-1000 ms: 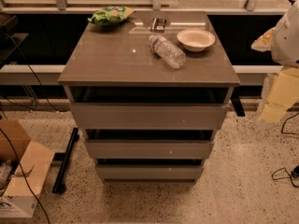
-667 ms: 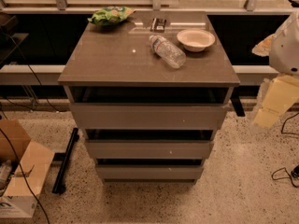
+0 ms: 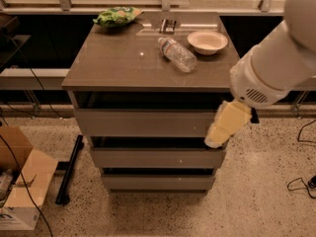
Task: Open top drawer
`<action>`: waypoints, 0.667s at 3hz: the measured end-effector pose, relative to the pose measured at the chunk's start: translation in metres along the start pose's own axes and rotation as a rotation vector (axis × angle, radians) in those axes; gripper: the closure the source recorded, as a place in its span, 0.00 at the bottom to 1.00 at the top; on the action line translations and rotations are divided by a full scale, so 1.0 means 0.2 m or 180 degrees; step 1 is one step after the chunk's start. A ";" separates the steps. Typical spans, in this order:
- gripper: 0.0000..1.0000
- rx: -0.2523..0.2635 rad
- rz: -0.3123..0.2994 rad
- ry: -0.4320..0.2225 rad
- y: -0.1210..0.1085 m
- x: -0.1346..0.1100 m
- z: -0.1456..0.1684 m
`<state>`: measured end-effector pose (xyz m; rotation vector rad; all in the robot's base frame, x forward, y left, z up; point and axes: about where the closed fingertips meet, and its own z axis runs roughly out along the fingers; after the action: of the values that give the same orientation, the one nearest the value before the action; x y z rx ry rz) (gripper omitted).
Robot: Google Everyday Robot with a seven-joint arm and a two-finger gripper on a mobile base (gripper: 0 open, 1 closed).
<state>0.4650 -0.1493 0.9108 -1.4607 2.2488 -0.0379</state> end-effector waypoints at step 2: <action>0.00 -0.0236 0.0141 -0.0279 -0.06 0.03 0.47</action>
Offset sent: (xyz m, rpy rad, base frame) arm 0.0732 0.0062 -0.1305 0.1863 0.0740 -0.0021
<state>0.5105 -0.1398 0.8274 -1.4211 2.2320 0.1225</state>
